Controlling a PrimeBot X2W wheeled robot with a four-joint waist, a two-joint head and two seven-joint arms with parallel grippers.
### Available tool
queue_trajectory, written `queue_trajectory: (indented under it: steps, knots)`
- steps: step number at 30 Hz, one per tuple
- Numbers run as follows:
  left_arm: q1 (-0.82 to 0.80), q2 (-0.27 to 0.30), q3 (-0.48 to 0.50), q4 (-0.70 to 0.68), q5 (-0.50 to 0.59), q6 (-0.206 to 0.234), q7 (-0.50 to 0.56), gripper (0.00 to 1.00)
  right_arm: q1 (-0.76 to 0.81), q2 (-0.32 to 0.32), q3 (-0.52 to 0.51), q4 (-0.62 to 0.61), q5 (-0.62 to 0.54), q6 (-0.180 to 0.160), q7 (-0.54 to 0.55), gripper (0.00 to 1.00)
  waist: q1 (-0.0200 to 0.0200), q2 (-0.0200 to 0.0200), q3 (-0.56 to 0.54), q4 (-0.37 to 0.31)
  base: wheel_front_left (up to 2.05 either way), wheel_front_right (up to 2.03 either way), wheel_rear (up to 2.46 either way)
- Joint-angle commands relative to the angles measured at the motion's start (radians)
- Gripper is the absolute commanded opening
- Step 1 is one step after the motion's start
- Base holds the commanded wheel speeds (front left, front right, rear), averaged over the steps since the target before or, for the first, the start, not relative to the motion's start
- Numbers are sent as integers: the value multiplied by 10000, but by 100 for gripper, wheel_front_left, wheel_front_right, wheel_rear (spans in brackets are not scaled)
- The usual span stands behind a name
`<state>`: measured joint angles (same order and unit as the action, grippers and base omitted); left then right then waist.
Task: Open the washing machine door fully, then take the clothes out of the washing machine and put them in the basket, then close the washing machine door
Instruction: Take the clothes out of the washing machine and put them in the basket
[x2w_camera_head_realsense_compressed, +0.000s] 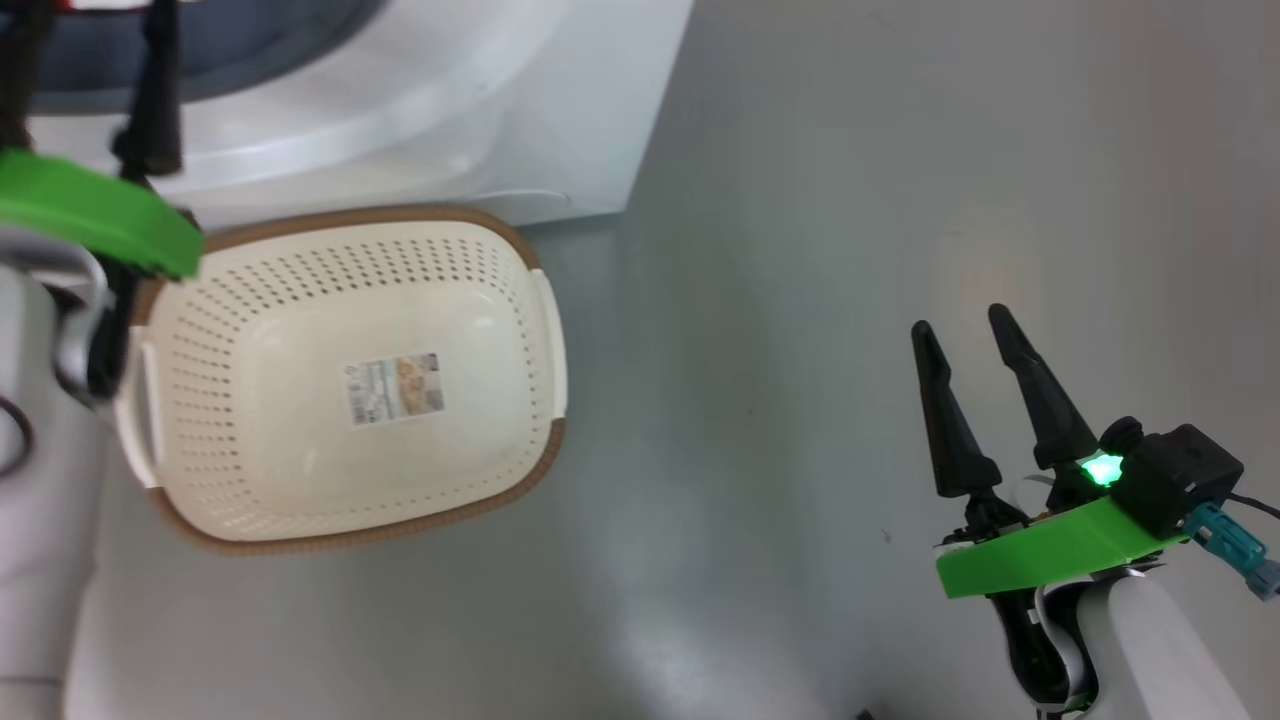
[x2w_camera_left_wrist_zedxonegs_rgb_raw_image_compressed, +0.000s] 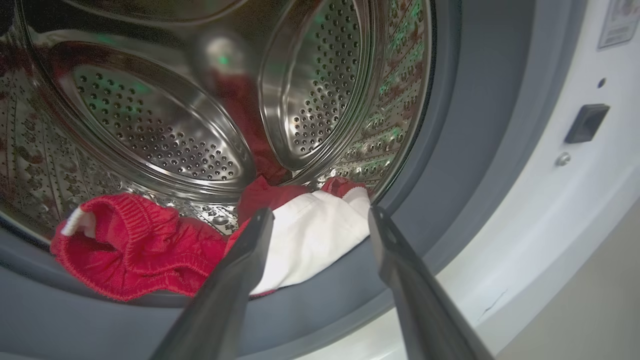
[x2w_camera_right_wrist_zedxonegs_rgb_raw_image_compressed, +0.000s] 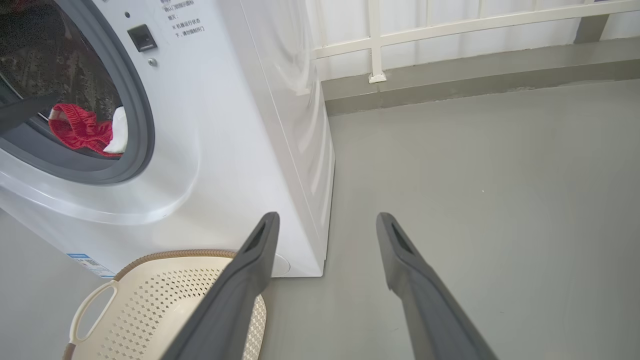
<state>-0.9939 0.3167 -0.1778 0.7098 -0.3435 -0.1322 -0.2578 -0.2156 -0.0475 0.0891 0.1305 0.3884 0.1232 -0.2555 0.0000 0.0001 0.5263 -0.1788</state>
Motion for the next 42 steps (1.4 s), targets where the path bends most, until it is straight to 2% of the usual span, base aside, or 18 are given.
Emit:
queue_trajectory:
  steps: [1,15,20,31,37,38,39,40,41,42]
  knots:
    - [-510,641,95,171,124,15,-40,100,-184,-28,351,-288,285,75,-63,100,0,-1,503,-484,0,0,0]
    - [-3518,1330,-771,3555,263,15,-39,100,-430,-28,1021,-497,623,75,-63,100,0,-1,1423,-1251,0,0,0]
    - [-4334,1570,-1013,4372,309,15,4,100,-501,-28,1285,-585,752,75,-63,100,0,-1,1724,-1561,0,0,0]
    - [-5266,1896,-2062,5278,279,15,840,100,-624,-28,1608,-665,988,75,-63,100,0,-1,2020,-1904,0,0,0]
    - [-5377,2007,-2299,5547,262,15,1149,100,-640,-28,1666,-707,1048,75,-63,100,0,-1,1979,-1953,0,0,0]
    - [-5359,1987,-2325,5579,229,15,1246,69,-638,-28,1667,-717,1046,75,-63,100,0,-1,1968,-1944,0,0,0]
    - [-5352,1978,-2362,5602,214,15,1315,42,-635,-28,1666,-728,1042,75,-63,100,0,-1,1961,-1936,0,0,0]
    - [-5357,1976,-2385,5619,195,15,1337,35,-635,-28,1662,-739,1039,75,-63,100,0,-1,1957,-1929,0,0,0]
    - [-5345,1973,-2404,5636,173,15,1358,14,-635,-28,1656,-747,1035,75,-63,100,0,-1,1945,-1922,0,0,0]
    - [-5325,1953,-2417,5652,135,15,1384,0,-635,-28,1649,-753,1030,75,-63,100,0,-1,1936,-1913,0,0,0]
